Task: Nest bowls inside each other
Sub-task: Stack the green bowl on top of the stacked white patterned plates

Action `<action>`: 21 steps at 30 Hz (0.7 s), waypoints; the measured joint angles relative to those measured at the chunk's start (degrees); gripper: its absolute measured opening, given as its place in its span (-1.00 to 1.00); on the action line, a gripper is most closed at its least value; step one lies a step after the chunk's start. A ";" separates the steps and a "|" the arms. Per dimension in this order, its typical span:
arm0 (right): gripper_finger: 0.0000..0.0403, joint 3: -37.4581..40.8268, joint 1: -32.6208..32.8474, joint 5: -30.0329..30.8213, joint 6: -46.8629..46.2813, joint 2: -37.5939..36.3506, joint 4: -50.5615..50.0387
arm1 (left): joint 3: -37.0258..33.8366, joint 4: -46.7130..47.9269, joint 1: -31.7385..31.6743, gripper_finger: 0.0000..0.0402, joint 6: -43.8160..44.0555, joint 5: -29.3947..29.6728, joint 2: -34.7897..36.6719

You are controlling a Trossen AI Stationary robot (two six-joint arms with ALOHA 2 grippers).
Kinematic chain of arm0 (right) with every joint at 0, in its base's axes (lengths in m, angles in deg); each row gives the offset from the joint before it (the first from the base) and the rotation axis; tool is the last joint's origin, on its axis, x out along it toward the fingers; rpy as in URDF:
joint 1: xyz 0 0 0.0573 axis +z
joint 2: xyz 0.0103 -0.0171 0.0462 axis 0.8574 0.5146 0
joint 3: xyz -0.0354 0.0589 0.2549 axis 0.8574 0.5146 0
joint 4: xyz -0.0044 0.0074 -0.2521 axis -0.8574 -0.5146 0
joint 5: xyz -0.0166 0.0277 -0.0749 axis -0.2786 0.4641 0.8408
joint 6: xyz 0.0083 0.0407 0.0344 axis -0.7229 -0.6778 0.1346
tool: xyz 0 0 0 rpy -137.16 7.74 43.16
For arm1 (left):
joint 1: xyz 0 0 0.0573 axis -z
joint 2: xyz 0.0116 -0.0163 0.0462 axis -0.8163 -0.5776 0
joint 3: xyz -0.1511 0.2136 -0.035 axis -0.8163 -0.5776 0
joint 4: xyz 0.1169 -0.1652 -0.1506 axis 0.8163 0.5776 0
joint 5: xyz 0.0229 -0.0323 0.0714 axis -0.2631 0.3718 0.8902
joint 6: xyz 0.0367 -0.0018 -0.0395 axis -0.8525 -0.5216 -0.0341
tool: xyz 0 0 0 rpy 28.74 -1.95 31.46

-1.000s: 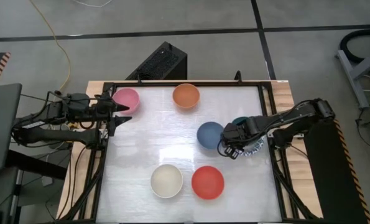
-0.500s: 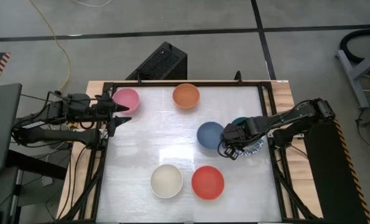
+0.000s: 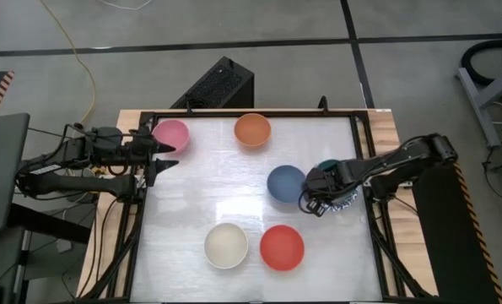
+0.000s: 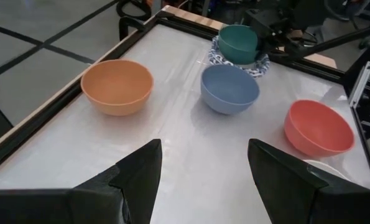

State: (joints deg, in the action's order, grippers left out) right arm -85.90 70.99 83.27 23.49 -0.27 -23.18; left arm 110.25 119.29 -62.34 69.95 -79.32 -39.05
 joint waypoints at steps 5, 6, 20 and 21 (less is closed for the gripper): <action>-0.94 1.08 -0.27 -0.10 -0.78 -2.95 2.59 | 0.00 -0.17 -0.02 0.13 0.00 0.36 0.00; -0.94 1.14 -0.44 -0.10 -0.80 -3.18 2.53 | 0.00 -0.25 -0.01 0.13 0.02 0.36 -0.01; -0.92 6.62 -0.87 -0.84 -0.69 -3.00 9.47 | 0.00 -0.26 -0.02 0.13 0.59 0.46 -0.02; -0.89 6.62 -0.87 -0.96 -1.00 -3.00 9.42 | 0.00 -0.26 -0.02 0.13 0.63 0.44 -0.02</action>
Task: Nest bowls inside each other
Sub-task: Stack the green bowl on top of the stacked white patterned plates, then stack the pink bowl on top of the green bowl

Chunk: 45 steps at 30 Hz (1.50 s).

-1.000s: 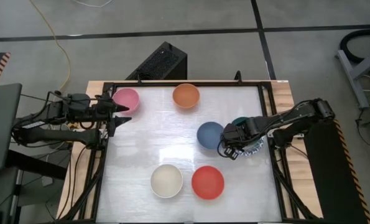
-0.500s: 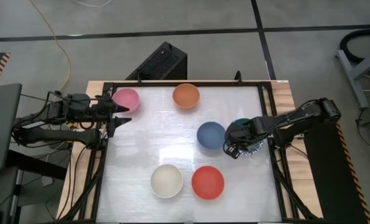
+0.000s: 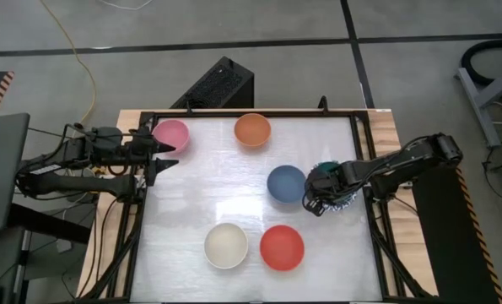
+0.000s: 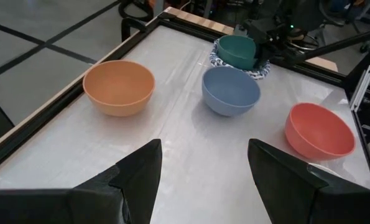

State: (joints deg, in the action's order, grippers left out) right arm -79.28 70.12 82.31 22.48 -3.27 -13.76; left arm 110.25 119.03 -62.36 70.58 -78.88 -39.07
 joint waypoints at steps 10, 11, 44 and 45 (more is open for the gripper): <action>-0.52 0.02 -0.37 -1.01 -0.34 0.00 -1.21 | 0.00 0.00 0.00 0.13 0.02 0.01 0.01; -0.48 0.02 -0.38 -1.01 -0.35 -0.07 -1.25 | 0.00 0.00 0.02 0.13 0.02 0.00 0.00; -0.34 -12.49 -0.92 1.23 6.26 -0.20 -8.49 | -7.11 5.66 -4.99 0.13 -2.98 12.03 -25.48; -0.34 -12.49 -0.78 1.23 6.26 -0.21 -8.31 | -7.30 5.55 -5.92 0.13 -3.00 12.33 -26.24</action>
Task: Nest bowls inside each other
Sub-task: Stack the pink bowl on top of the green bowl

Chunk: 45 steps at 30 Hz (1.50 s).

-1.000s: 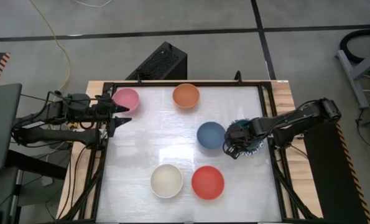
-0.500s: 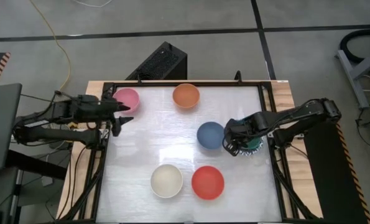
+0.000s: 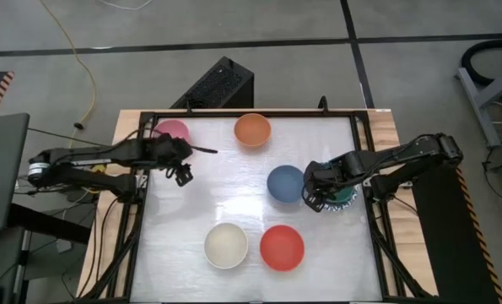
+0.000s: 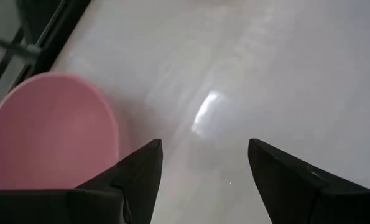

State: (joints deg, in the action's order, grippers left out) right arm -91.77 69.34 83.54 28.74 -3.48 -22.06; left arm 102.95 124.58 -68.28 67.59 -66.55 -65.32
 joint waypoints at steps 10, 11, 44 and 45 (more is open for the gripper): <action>-0.34 0.00 2.46 2.63 0.86 0.01 0.00 | -0.15 -0.16 -8.23 0.13 -4.86 2.81 -2.31; -0.34 0.00 2.46 2.63 1.10 0.01 0.00 | -0.15 -0.42 -9.35 0.13 -5.62 1.05 -2.36; -0.34 -0.01 2.46 2.67 1.51 0.01 2.82 | -0.15 -4.57 -24.38 -0.35 -14.80 -5.23 -24.19; -0.34 -0.01 2.46 2.67 1.44 0.01 2.82 | -0.15 -4.57 -24.18 -0.47 -14.83 -5.25 -24.68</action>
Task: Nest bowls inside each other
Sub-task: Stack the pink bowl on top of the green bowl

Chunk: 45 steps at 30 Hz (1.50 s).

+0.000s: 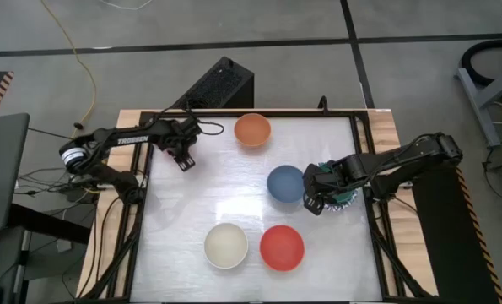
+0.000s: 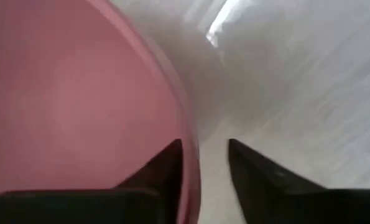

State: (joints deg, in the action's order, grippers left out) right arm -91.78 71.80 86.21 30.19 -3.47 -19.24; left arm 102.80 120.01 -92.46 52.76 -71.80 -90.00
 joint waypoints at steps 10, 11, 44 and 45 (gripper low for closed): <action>-0.34 0.02 -0.07 3.62 -0.47 0.00 0.01 | -0.01 1.12 5.23 -0.99 -2.00 -0.19 2.36; -0.34 0.02 -0.07 4.24 0.03 0.00 0.05 | 0.00 1.35 6.29 -0.99 -2.25 -0.17 3.20; -0.34 0.00 -2.10 15.61 39.06 0.02 41.93 | 0.48 -10.36 51.76 -1.00 -58.29 27.48 20.10; -0.34 0.00 -2.43 17.98 39.08 0.02 43.81 | 0.48 -12.14 52.10 -1.00 -61.37 27.95 19.72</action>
State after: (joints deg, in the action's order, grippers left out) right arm -91.78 69.37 104.19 69.27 -3.44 24.57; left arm 103.28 107.87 -40.36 -8.61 -43.85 -70.28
